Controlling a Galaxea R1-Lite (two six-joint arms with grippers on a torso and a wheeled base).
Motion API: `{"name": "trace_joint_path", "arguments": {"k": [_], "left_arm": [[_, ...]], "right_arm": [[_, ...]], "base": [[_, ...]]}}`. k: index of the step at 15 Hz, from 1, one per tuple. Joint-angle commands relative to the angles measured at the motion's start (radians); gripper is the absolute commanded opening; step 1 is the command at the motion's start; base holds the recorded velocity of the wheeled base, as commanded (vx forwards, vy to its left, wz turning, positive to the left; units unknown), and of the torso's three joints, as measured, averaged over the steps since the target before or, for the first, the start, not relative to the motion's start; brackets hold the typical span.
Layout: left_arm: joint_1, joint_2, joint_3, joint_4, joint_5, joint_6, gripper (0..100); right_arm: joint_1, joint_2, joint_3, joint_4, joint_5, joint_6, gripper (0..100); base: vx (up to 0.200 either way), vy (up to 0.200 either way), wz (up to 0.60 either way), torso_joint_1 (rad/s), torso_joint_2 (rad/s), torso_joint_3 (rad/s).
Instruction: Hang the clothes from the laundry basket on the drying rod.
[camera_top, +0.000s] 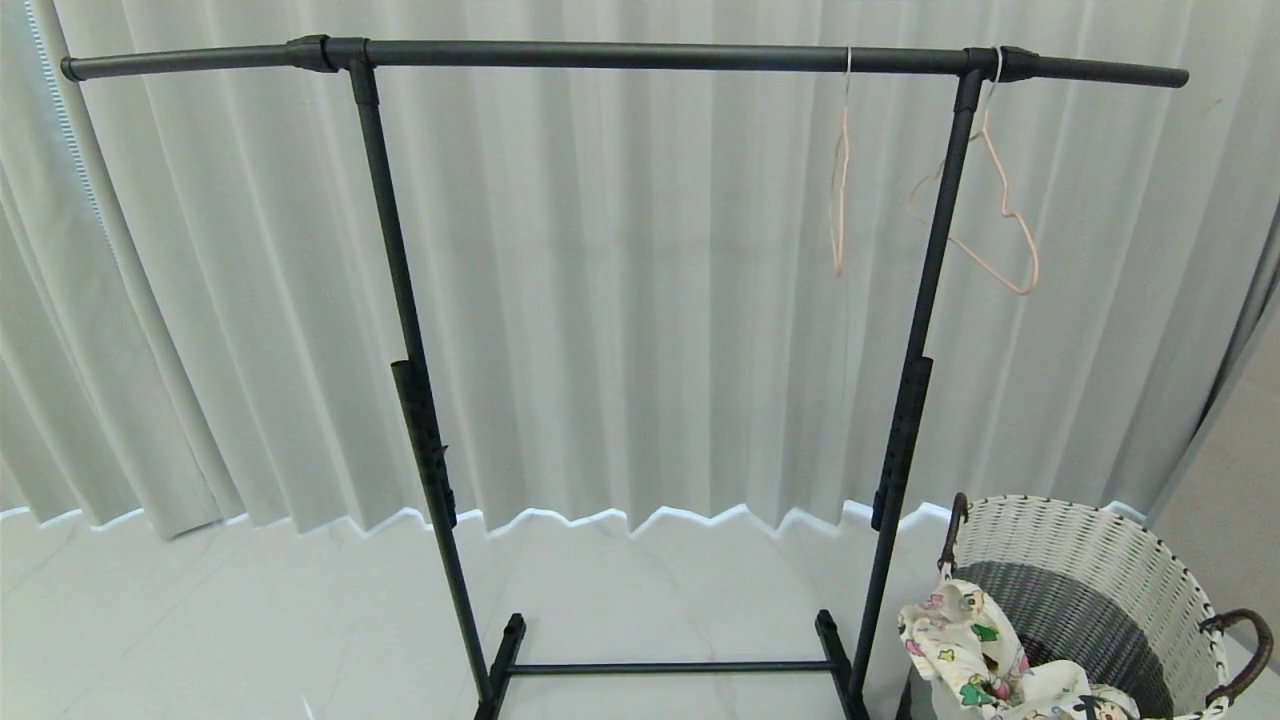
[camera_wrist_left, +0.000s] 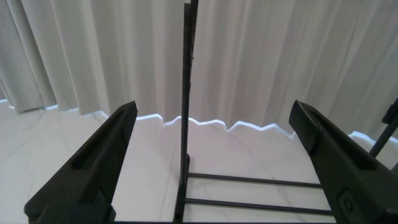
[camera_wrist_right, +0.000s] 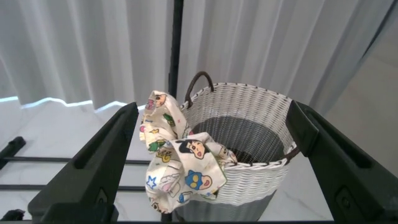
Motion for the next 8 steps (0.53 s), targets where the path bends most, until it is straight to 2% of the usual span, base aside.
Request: {"name": "trace_joint_path", "arguments": {"k": [1, 2, 3, 4, 5, 6, 7, 8], "left_arm": [[0.001, 0.000, 0.000, 0.000, 0.000, -0.001, 100], [0.001, 0.000, 0.000, 0.000, 0.000, 0.000, 100], [0.001, 0.002, 0.000, 0.000, 0.000, -0.001, 100], [0.001, 0.000, 0.000, 0.000, 0.000, -0.001, 100], [0.001, 0.002, 0.000, 0.000, 0.000, -0.001, 100], [0.001, 0.002, 0.000, 0.000, 0.000, 0.000, 100], [0.001, 0.002, 0.000, 0.000, 0.000, -0.001, 100], [0.001, 0.002, 0.000, 0.000, 0.000, -0.001, 100]], "right_arm": [[0.014, 0.046, -0.085, -0.001, 0.055, 0.020, 100], [0.060, 0.185, -0.205, 0.002, 0.096, 0.076, 100], [0.102, 0.331, -0.291, 0.001, 0.096, 0.053, 100], [0.123, 0.475, -0.341, 0.006, 0.098, -0.010, 100], [0.109, 0.642, -0.361, 0.004, 0.095, -0.104, 100], [0.085, 0.731, -0.373, -0.001, 0.095, -0.151, 100], [0.006, 0.929, -0.387, -0.002, 0.092, -0.265, 100], [-0.040, 1.038, -0.386, -0.002, 0.090, -0.360, 100]], "base": [[0.000, 0.000, 0.00, 0.000, 0.00, 0.000], [0.000, 0.000, 0.00, 0.000, 0.00, 0.000], [0.000, 0.000, 0.00, 0.000, 0.00, 0.000], [0.000, 0.000, 0.00, 0.000, 0.00, 0.000], [0.000, 0.000, 0.00, 0.000, 0.00, 0.000], [0.000, 0.000, 0.00, 0.000, 0.00, 0.000], [0.000, 0.000, 0.00, 0.000, 0.00, 0.000], [0.000, 0.000, 0.00, 0.000, 0.00, 0.000]]}}
